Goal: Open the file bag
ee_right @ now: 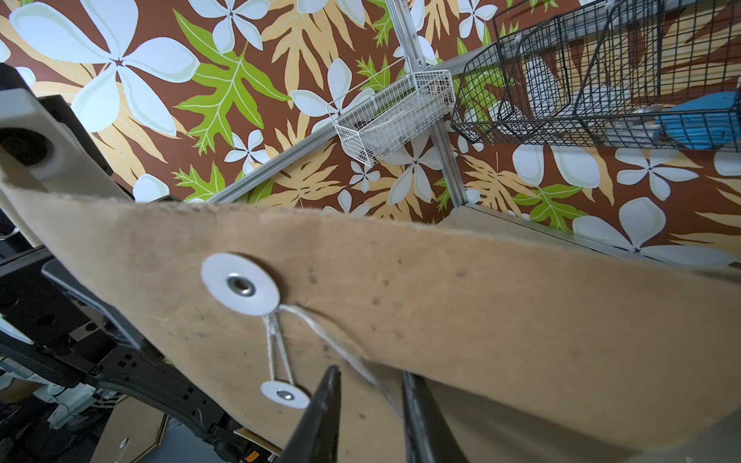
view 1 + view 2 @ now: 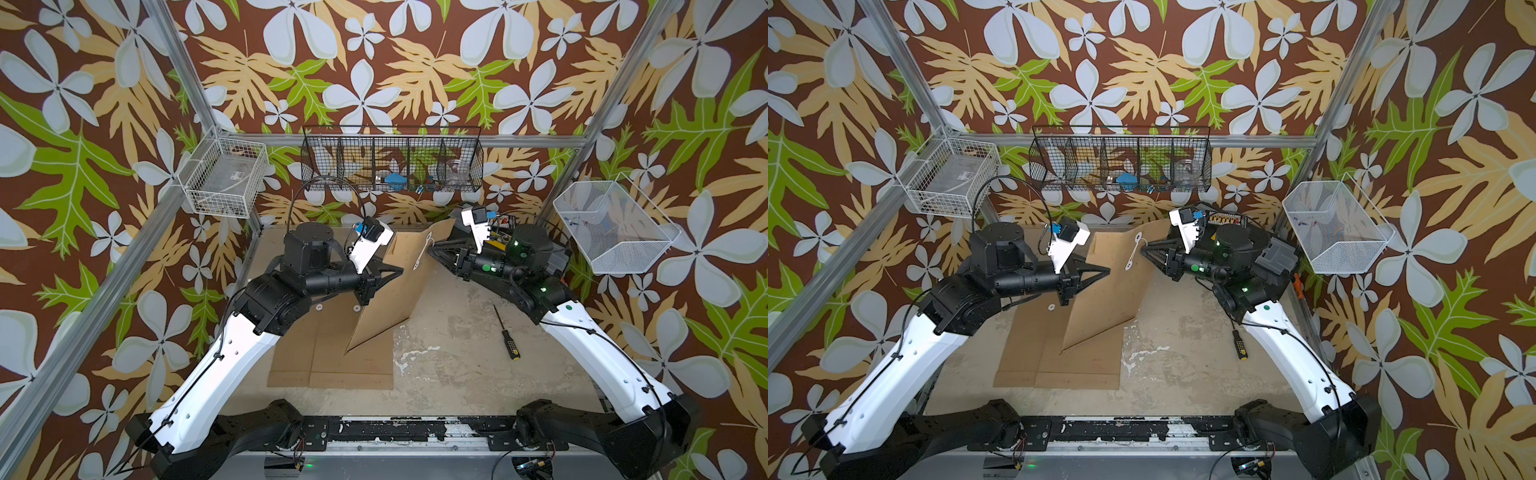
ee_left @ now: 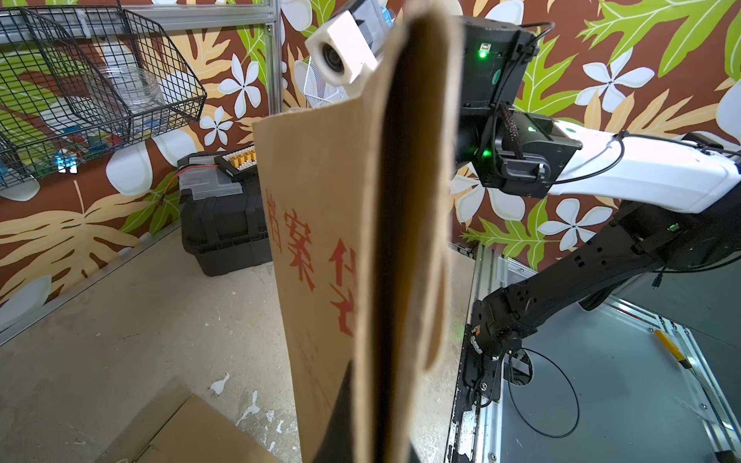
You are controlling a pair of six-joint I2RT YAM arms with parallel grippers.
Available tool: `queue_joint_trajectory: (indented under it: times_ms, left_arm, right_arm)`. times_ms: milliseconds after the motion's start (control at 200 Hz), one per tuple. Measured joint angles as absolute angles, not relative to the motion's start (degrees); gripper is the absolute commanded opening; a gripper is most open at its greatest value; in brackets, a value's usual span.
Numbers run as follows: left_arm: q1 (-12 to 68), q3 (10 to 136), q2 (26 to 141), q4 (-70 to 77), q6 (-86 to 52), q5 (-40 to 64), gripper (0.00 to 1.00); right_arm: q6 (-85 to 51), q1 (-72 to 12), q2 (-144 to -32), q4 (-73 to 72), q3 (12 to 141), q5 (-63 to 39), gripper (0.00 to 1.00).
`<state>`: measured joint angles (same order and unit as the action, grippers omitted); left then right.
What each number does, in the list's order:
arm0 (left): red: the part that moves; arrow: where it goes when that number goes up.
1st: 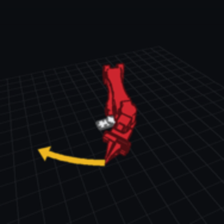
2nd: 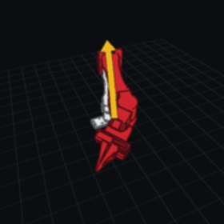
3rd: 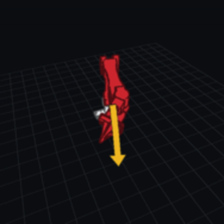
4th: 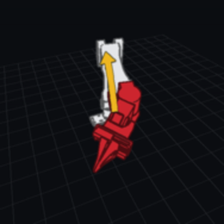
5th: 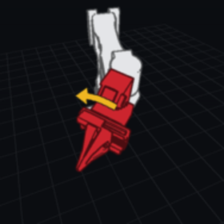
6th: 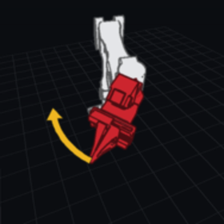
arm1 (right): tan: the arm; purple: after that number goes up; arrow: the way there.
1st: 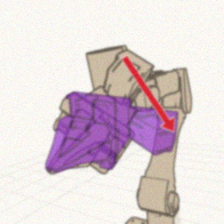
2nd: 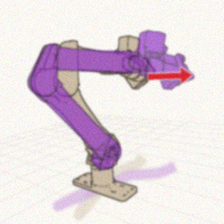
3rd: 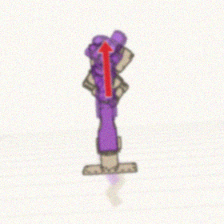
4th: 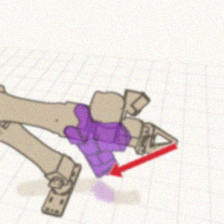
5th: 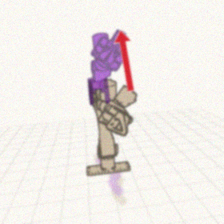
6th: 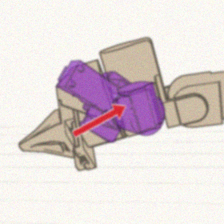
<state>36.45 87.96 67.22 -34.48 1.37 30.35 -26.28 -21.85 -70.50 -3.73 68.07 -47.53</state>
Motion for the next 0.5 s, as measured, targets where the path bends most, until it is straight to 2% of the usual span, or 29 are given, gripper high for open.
queue_joint_trajectory:
  times_ms: [405,496]
  left_arm:
    - [36.47,87.61,66.63,-34.89,1.37,30.02,0.0]
    - [36.47,87.46,66.32,-34.94,1.37,29.85,0.0]
  right_arm:
    - [-26.2,-22.11,-70.39,-3.22,68.58,-46.5,0.0]
    - [-26.0,-22.15,-69.97,-2.96,68.51,-46.39,0.0]
